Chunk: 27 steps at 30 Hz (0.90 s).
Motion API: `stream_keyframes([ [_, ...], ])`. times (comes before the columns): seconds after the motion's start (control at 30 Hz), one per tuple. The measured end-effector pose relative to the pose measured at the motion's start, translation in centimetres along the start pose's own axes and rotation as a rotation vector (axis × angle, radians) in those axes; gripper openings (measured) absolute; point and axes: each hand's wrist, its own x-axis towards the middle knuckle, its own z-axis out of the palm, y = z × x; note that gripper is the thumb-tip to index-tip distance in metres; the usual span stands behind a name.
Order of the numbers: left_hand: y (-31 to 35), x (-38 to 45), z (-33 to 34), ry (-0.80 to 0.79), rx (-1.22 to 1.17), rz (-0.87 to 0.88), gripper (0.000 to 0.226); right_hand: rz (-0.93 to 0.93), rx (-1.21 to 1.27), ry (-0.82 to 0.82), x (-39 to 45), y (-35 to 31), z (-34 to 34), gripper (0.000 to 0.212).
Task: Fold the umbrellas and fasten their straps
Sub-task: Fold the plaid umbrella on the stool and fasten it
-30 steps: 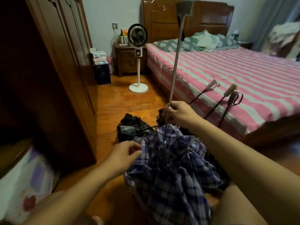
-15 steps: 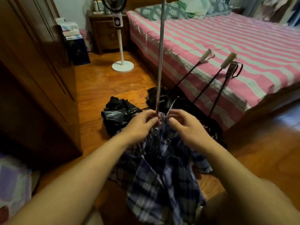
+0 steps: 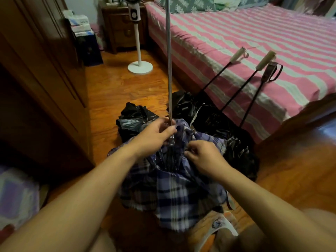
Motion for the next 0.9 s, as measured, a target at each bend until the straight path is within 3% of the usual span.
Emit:
stream_keyframes([
  [0.17,-1.3,-0.8,-1.1,-0.359,-0.008,-0.048,0.098,0.036,0.126,0.048,1.4,-0.8,1.5,0.008],
  [0.23,-1.9,-0.9,-1.3,-0.392,0.043,-0.053,0.114,0.059,0.150,0.046,1.6,-1.0,1.8,0.030],
  [0.3,-2.2,-1.2,-1.0,-0.357,0.039,-0.045,0.111,0.053,0.216,0.007,1.8,-1.1,2.0,0.047],
  [0.37,-2.5,-1.5,0.0,-0.272,0.026,0.011,0.103,0.054,0.273,-0.038,2.0,-1.2,2.0,0.050],
  [0.5,-3.3,-1.6,1.8,0.017,-0.046,0.111,0.068,0.020,0.329,-0.100,2.1,-0.8,2.6,0.016],
  [0.63,-2.7,-1.7,3.1,0.278,0.036,0.164,0.018,-0.073,0.240,-0.043,1.7,-1.6,3.2,0.006],
  [0.77,-0.5,-2.1,2.5,0.456,-0.140,0.066,0.044,-0.074,0.216,0.053,1.8,-1.9,3.4,0.012],
  [0.83,-0.2,-2.5,1.4,0.554,-0.088,-0.020,0.032,-0.023,0.239,0.090,2.0,-1.5,3.3,0.017],
  [0.9,-1.0,-3.4,0.8,0.538,0.037,-0.146,0.018,0.004,0.253,0.115,2.1,-1.1,3.3,0.017],
])
